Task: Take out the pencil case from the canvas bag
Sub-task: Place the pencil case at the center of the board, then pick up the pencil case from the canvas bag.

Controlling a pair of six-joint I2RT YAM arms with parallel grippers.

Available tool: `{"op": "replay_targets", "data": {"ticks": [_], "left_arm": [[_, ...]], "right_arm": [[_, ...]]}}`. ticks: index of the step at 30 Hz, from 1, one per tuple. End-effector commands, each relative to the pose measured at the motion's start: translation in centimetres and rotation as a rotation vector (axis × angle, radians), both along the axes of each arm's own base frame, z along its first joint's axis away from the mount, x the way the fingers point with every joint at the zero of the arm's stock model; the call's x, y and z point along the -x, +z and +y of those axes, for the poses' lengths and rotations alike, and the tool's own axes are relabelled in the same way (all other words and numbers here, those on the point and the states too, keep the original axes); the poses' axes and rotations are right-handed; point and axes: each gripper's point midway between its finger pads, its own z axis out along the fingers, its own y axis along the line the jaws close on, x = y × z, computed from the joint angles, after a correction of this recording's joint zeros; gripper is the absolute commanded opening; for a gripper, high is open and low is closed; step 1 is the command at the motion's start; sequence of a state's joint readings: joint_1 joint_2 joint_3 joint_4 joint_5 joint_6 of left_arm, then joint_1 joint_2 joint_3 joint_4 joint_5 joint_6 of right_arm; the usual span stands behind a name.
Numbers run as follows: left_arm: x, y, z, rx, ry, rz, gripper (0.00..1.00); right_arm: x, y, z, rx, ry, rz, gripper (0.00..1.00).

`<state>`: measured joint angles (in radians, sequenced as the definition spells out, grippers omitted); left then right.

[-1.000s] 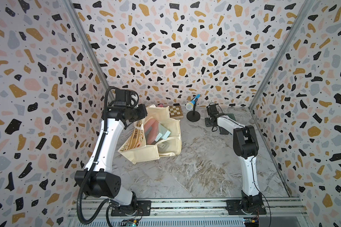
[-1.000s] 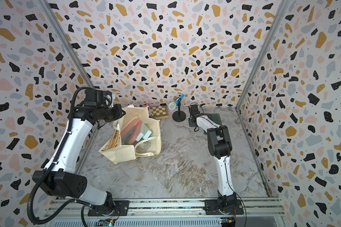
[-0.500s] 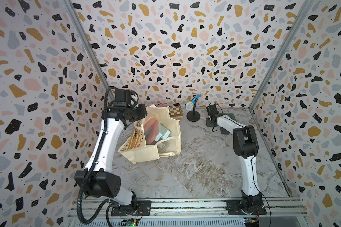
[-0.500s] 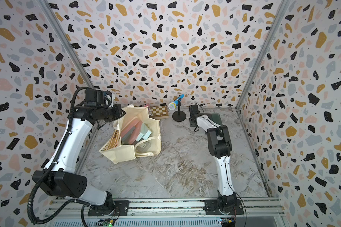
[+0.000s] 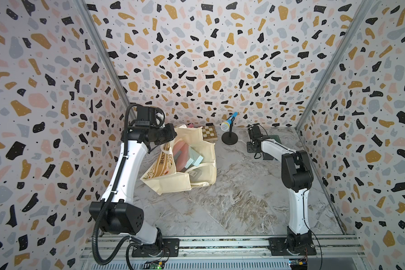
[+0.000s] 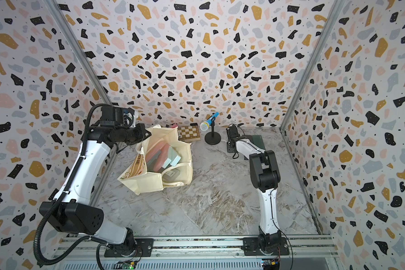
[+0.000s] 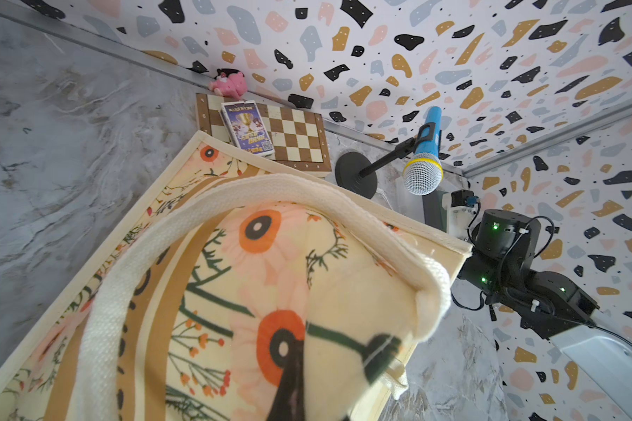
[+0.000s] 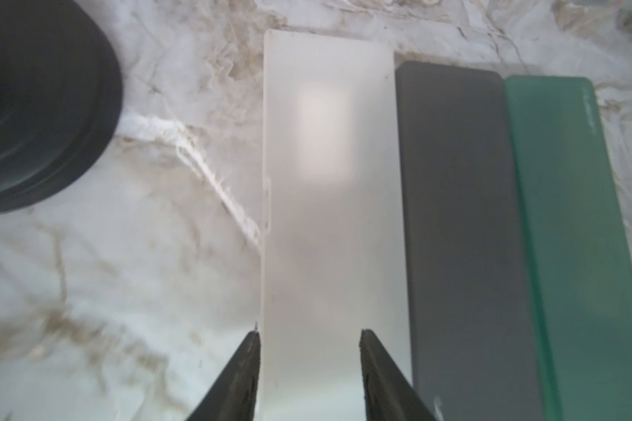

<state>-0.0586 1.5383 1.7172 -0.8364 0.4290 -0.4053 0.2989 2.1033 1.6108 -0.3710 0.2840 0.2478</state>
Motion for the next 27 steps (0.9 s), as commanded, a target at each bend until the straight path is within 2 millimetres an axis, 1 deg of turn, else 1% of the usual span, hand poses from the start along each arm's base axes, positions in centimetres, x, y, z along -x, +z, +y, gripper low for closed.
{"op": "replay_targets", "data": {"ticks": [1,4,7,8,11,14,16,17,19,22,25,27], "left_arm": [[-0.7,2.3,-2.5,0.115,-0.123,-0.098,0.00],[-0.4,2.6,-3.6,0.141,-0.171,-0.106,0.00],[0.2,2.6,-5.2,0.136,-0.217,-0.107,0.00],[0.4,2.5,-5.6,0.132,-0.229,-0.105,0.00],[1.0,2.3,-6.7,0.122,-0.270,-0.103,0.00],[1.6,1.9,-7.4,0.118,-0.306,-0.100,0.00],[2.1,1.7,-7.8,0.124,-0.334,-0.100,0.00],[2.2,1.7,-8.0,0.129,-0.343,-0.100,0.00],[2.5,1.7,-8.3,0.136,-0.361,-0.104,0.00],[2.6,1.7,-8.7,0.141,-0.380,-0.107,0.00],[2.6,1.6,-8.9,0.146,-0.388,-0.105,0.00],[2.7,1.6,-9.0,0.148,-0.392,-0.107,0.00]], "right_arm": [[1.1,10.7,1.8,-0.150,0.019,-0.254,0.47],[4.1,14.2,3.3,-0.219,0.080,-0.350,0.47],[7.4,16.5,4.9,-0.228,0.159,-0.422,0.47],[8.3,17.1,5.3,-0.226,0.177,-0.443,0.47],[12.1,19.1,7.1,-0.243,0.271,-0.505,0.47],[16.3,20.7,9.2,-0.264,0.388,-0.560,0.48],[19.3,21.8,11.3,-0.294,0.502,-0.594,0.48],[20.7,22.1,12.3,-0.304,0.557,-0.601,0.49],[24.0,22.3,14.9,-0.327,0.703,-0.610,0.49],[28.2,21.8,18.1,-0.349,0.868,-0.603,0.50],[30.5,20.8,20.4,-0.323,0.938,-0.581,0.50],[31.1,19.7,21.8,-0.306,0.962,-0.552,0.50]]}}
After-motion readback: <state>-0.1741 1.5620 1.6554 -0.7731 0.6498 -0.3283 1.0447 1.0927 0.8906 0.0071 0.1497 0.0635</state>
